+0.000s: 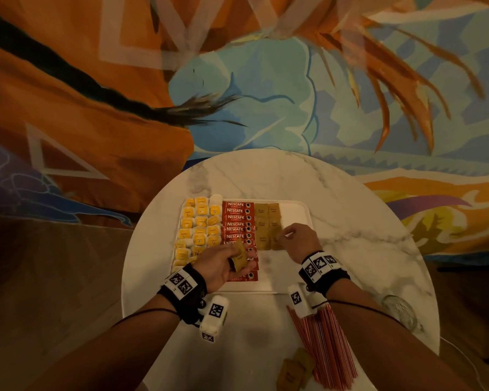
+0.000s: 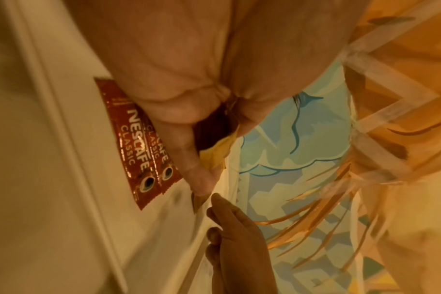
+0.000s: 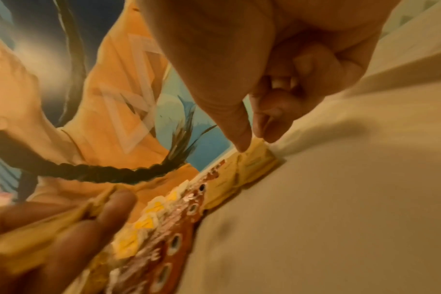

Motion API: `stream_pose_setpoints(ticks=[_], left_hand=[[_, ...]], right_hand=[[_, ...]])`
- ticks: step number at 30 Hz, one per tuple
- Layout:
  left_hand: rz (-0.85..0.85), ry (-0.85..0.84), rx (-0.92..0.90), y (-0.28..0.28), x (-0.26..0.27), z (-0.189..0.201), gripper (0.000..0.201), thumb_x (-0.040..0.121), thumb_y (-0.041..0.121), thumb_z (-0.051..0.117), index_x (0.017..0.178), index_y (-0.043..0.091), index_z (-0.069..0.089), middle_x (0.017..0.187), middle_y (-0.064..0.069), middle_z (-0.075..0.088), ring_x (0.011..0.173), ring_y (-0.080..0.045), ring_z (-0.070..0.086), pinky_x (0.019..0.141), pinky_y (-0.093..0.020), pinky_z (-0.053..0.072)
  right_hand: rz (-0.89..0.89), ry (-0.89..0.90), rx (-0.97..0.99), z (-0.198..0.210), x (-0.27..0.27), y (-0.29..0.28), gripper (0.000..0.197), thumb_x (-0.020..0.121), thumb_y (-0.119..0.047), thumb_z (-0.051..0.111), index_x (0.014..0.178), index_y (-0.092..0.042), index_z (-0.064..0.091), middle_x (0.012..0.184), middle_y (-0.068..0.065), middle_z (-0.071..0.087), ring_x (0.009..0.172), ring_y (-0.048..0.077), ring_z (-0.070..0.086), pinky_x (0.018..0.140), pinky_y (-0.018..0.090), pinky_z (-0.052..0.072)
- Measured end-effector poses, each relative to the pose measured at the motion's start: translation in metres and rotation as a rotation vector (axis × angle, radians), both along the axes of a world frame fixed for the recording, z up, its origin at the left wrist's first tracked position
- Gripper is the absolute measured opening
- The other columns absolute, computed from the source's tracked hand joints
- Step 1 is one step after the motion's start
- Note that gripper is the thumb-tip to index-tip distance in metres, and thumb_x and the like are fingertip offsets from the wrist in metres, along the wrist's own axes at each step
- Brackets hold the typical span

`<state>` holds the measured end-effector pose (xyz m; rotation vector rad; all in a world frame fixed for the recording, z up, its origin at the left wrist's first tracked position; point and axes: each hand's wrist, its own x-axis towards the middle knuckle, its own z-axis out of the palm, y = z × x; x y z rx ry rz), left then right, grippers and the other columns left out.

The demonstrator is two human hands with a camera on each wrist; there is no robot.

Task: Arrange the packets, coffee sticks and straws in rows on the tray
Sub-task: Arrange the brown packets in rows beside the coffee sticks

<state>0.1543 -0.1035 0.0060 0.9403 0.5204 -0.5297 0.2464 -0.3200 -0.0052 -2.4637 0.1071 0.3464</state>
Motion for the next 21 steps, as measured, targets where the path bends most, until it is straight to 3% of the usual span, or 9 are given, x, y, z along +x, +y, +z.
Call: stream_pose_setpoints(ticks=[3,6,10,14,21], left_hand=[[-0.036,-0.042,0.072,0.0,-0.001,-0.003,0.025,0.102,0.016,0.051,0.122,0.005,0.061,0.113,-0.016,0.073,0.103,-0.033,0.068,0.09,-0.044,0.055],[-0.044,-0.062,0.146,-0.001,-0.002,-0.009,0.026,0.1,0.017,0.055,0.123,0.006,0.063,0.117,-0.015,0.072,0.109,-0.031,0.067,0.102,-0.049,0.048],[-0.01,-0.082,0.168,-0.004,-0.001,-0.008,0.024,0.097,0.013,0.06,0.118,0.002,0.065,0.12,-0.019,0.069,0.115,-0.035,0.064,0.102,-0.049,0.05],[-0.014,-0.127,0.179,-0.004,-0.006,-0.006,0.027,0.095,0.011,0.063,0.115,-0.006,0.061,0.119,-0.026,0.066,0.109,-0.036,0.067,0.095,-0.048,0.055],[0.023,-0.082,0.148,-0.007,-0.01,0.001,0.027,0.099,0.025,0.059,0.12,0.008,0.063,0.112,-0.018,0.073,0.1,-0.036,0.071,0.085,-0.044,0.057]], right_hand=[[0.153,-0.029,0.158,0.011,-0.016,0.011,0.009,0.09,-0.03,0.067,0.082,-0.028,0.071,0.086,-0.012,0.071,0.082,0.006,0.064,0.072,0.021,0.046],[0.277,0.018,0.273,0.015,-0.031,0.021,0.014,0.09,-0.037,0.068,0.085,-0.028,0.078,0.087,-0.015,0.073,0.086,0.001,0.065,0.079,0.021,0.049],[0.382,0.024,0.335,0.009,-0.048,0.026,0.018,0.09,-0.041,0.067,0.087,-0.029,0.08,0.084,-0.014,0.074,0.082,0.001,0.066,0.076,0.02,0.052],[0.363,0.072,0.423,0.006,-0.059,0.029,0.01,0.089,-0.029,0.072,0.085,-0.024,0.08,0.083,-0.011,0.075,0.079,-0.001,0.066,0.069,0.01,0.046],[0.281,0.077,0.384,-0.005,-0.061,0.021,0.011,0.086,-0.028,0.071,0.079,-0.029,0.079,0.083,-0.013,0.075,0.084,0.004,0.068,0.083,0.027,0.055]])
